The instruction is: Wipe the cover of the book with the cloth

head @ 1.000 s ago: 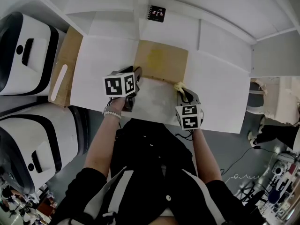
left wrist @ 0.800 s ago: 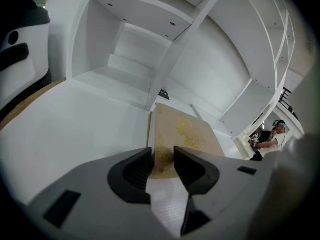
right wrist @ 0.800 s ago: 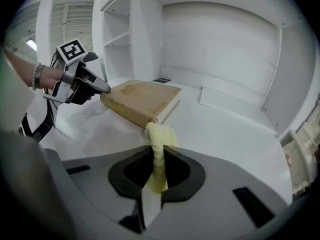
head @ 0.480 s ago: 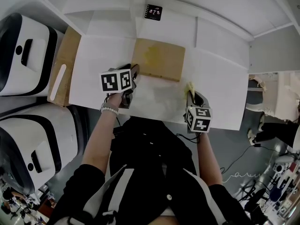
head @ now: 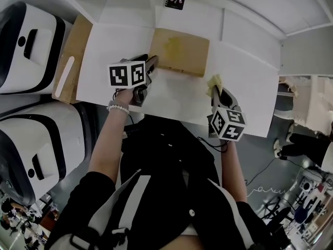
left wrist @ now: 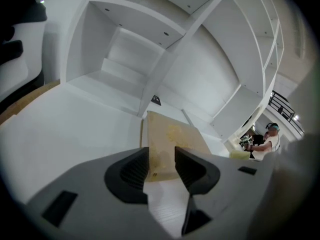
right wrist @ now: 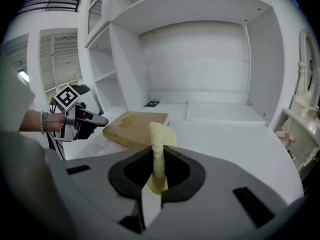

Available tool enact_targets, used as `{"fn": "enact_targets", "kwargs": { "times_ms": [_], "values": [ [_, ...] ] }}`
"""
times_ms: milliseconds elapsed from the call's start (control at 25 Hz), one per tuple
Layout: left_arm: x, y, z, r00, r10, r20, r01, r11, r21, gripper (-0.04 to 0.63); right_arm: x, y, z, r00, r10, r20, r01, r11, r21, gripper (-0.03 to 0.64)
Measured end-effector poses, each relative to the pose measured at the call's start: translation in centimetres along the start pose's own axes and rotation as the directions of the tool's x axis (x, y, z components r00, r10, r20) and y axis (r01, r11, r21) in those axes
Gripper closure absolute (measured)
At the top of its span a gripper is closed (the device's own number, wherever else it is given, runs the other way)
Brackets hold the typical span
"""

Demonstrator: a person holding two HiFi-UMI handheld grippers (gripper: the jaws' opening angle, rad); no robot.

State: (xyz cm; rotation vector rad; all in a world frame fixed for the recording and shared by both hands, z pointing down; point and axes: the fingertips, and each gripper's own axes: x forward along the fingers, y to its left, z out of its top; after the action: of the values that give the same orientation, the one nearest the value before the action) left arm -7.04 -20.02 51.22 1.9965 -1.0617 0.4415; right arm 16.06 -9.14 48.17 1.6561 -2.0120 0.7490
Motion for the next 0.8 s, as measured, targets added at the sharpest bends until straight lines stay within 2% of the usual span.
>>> {"fn": "enact_targets", "kwargs": {
  "times_ms": [160, 240, 360, 560, 680, 800],
  "values": [
    [-2.2, -1.0, 1.3, 0.995, -0.043, 0.088, 0.042, 0.999, 0.017, 0.446, -0.8, 1.4, 2.3, 0.998, 0.03, 0.062, -0.028, 0.999, -0.026, 0.578],
    [-3.4, -1.7, 2.2, 0.992, -0.047, 0.12, 0.04, 0.997, 0.062, 0.449, -1.2, 2.2, 3.6, 0.994, 0.046, 0.095, -0.041, 0.998, -0.051, 0.578],
    [-5.5, -3.2, 3.8, 0.982, -0.053, 0.181, 0.027, 0.989, 0.142, 0.504, -2.4, 3.2, 5.9, 0.986, 0.042, 0.164, -0.026, 0.994, -0.103, 0.578],
    [-9.2, -6.5, 7.1, 0.95, -0.101, 0.296, 0.03, 0.971, 0.238, 0.566, -4.3, 5.4, 9.9, 0.96, 0.067, 0.272, -0.013, 0.981, -0.195, 0.578],
    [-11.0, -8.4, 8.5, 0.929, -0.129, 0.347, 0.029, 0.96, 0.279, 0.594, -5.4, 6.6, 11.9, 0.942, 0.097, 0.322, -0.031, 0.978, -0.205, 0.578],
    [-12.6, -10.1, 10.0, 0.905, -0.157, 0.395, 0.03, 0.95, 0.309, 0.594, -6.2, 7.5, 13.7, 0.921, 0.124, 0.368, -0.047, 0.976, -0.21, 0.578]
  ]
}}
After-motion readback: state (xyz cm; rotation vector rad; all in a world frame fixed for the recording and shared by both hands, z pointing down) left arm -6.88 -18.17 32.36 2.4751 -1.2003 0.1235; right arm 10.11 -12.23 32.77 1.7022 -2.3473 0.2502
